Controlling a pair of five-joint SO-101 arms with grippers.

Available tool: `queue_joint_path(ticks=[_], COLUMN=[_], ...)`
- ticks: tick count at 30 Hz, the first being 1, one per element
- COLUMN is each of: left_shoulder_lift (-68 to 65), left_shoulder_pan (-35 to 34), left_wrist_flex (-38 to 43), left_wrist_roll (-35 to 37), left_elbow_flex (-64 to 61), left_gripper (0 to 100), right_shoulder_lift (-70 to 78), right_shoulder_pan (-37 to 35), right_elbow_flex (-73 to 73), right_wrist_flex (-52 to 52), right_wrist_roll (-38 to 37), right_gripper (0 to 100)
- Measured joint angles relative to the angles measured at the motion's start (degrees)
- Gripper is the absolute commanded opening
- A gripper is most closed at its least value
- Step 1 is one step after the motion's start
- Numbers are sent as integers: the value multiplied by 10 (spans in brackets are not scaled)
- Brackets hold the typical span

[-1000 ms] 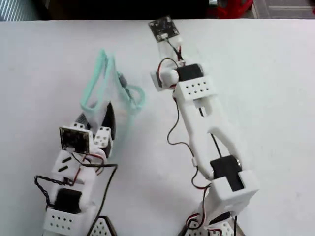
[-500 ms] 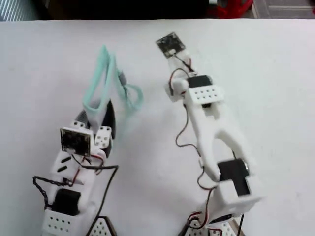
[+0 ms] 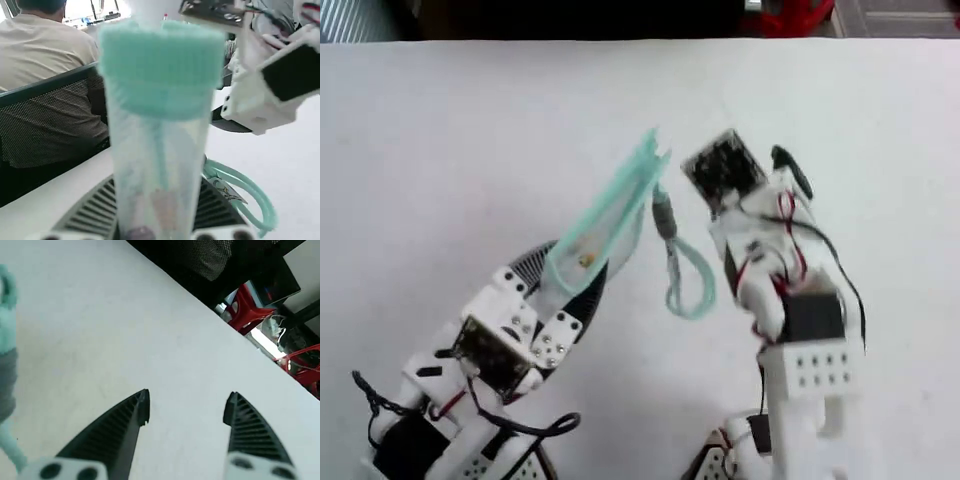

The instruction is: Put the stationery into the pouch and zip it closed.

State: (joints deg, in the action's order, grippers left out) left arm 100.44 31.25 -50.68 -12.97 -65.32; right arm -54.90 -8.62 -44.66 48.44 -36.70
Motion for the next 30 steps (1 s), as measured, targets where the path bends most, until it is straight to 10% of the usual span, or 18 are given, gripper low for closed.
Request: queue_joint_path(ticks=[14, 30], left_shoulder_lift=[-47, -47], left_shoulder_pan=[-38, 24], left_wrist_flex=[-6, -6], left_wrist_roll=[80, 81], left_elbow_flex=[11, 11], left_gripper=[23, 23], right_shoulder_lift=[-417, -320], right_shoulder_pan=[-143, -161], right_elbow_flex=[-272, -313], right_wrist_flex=[44, -120], right_wrist_roll=[161, 322], right_gripper=[193, 193])
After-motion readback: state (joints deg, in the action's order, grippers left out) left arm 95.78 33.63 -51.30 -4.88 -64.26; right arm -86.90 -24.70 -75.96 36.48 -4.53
